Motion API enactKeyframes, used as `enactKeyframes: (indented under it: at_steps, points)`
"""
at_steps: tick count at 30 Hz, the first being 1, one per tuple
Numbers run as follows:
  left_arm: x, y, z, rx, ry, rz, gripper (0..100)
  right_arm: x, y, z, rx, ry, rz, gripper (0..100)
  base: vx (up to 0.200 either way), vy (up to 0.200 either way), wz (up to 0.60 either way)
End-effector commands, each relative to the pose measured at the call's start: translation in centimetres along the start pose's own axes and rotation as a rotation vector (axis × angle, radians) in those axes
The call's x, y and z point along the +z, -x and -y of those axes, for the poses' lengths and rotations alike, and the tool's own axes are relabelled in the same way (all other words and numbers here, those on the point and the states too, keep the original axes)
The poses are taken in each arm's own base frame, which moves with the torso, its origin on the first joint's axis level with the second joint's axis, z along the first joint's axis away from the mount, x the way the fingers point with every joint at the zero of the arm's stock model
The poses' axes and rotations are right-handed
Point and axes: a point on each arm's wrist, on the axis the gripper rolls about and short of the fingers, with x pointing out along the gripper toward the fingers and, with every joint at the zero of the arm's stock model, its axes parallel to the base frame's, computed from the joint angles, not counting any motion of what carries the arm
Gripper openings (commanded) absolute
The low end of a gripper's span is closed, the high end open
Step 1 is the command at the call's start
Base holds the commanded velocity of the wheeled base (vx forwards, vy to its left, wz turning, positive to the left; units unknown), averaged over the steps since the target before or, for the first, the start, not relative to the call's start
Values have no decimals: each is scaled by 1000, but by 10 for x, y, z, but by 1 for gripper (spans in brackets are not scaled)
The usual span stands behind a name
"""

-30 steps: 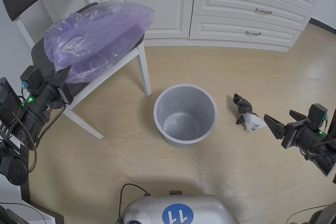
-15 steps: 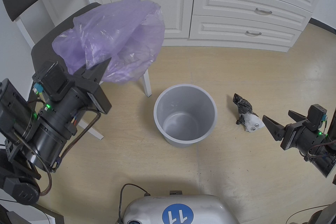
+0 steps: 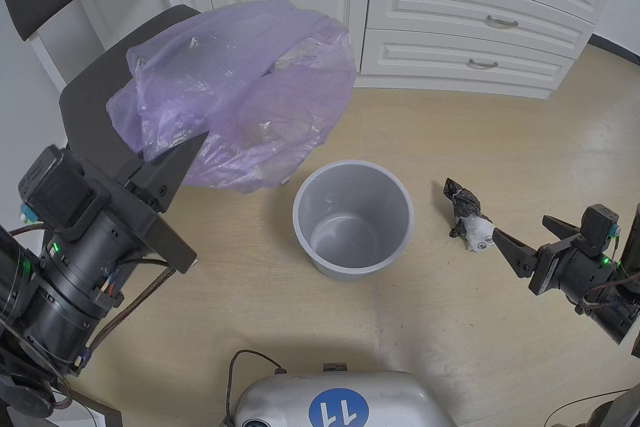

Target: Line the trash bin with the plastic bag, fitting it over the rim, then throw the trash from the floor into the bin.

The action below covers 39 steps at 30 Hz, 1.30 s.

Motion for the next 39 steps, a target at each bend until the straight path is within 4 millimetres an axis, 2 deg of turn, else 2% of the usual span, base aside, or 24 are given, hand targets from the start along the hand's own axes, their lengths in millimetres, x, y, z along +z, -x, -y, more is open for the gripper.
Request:
enactKeyframes:
  at_steps: [1, 10, 27, 33, 39]
  points:
    - [12, 12, 3, -34, 20, 40, 0, -1, 0, -2, 8, 2, -5, 100, 0, 0, 0]
    - [4, 11, 7, -80, 16, 9, 0, -5, 1, 0, 6, 32, -19, 100, 0, 0, 0]
    - [4, 15, 15, -125, 23, 6, 0, 9, 11, -4, -16, 24, 55, 100, 0, 0, 0]
    - [6, 17, 22, -158, 34, 15, 0, 31, 17, -8, -35, 10, 130, 100, 0, 0, 0]
    - [5, 19, 31, -203, 45, 7, 0, 64, 17, -16, 87, 27, 97, 100, 0, 0, 0]
